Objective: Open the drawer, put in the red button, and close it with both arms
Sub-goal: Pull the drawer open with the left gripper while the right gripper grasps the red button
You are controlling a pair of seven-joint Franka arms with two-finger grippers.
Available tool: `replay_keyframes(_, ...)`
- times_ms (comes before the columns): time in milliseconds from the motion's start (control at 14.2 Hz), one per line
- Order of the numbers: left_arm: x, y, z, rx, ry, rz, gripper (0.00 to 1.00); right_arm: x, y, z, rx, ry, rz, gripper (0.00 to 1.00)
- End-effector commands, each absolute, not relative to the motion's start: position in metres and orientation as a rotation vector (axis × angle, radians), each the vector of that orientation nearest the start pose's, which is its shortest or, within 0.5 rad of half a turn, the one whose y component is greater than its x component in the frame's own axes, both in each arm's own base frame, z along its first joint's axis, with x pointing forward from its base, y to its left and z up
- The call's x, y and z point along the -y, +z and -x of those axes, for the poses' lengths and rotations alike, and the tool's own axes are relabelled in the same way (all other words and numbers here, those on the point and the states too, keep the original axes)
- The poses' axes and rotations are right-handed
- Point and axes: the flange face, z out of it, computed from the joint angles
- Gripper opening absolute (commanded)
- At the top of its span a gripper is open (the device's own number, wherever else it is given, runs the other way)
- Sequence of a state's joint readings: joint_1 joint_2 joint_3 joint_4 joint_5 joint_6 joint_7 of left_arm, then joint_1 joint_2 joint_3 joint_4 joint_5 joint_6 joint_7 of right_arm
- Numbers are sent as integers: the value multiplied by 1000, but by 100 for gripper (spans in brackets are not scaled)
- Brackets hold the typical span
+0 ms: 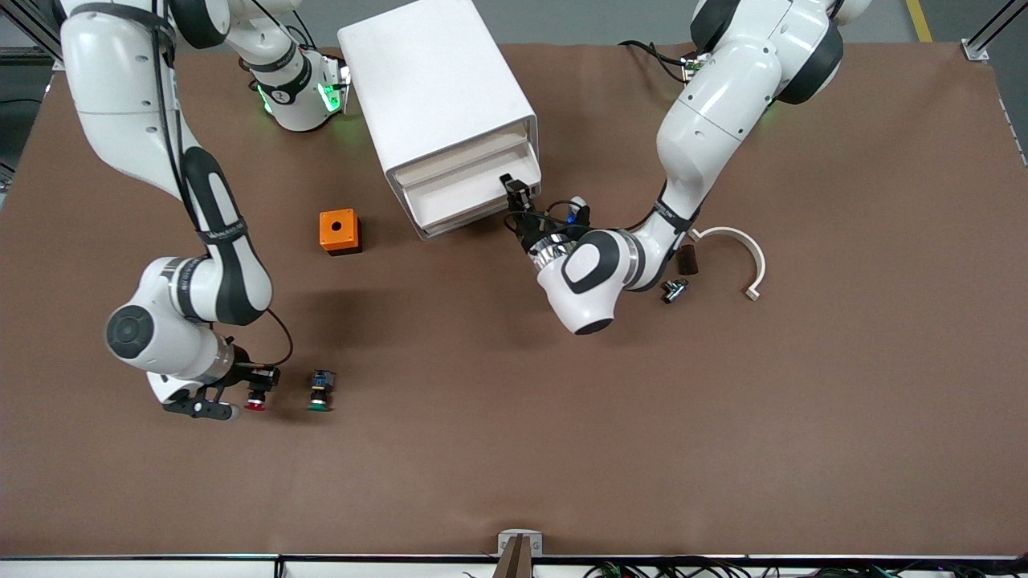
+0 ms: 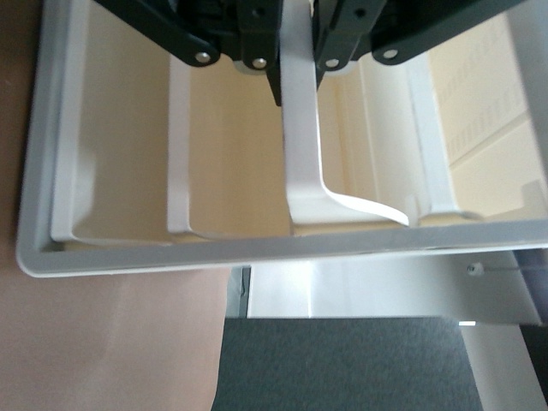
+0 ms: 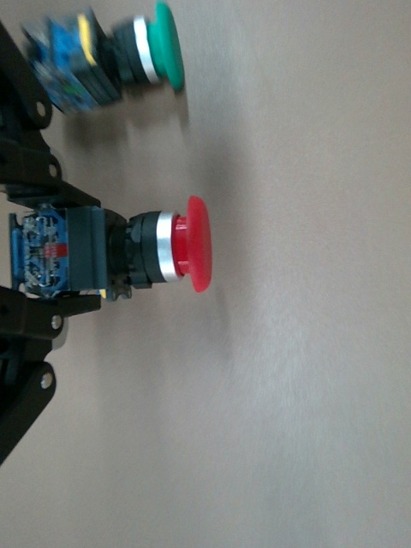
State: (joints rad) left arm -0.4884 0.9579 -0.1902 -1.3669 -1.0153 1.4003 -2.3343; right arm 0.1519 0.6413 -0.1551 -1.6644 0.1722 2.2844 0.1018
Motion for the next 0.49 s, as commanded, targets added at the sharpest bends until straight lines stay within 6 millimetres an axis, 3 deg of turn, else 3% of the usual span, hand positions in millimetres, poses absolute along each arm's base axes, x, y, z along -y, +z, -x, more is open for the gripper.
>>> replay_keyframes(0,464,177,-487,1698,1552,1001,7,-22,312,-666,-495,75,3036,0)
replay_keyframes(211,444,172,-506,1751,1561,970,7,-60,381,-640,-734,179,2977,0)
replay_keyframes(421,429,171,-522,1801,1578,946,8,-122,429,-600,-947,235,2924,0)
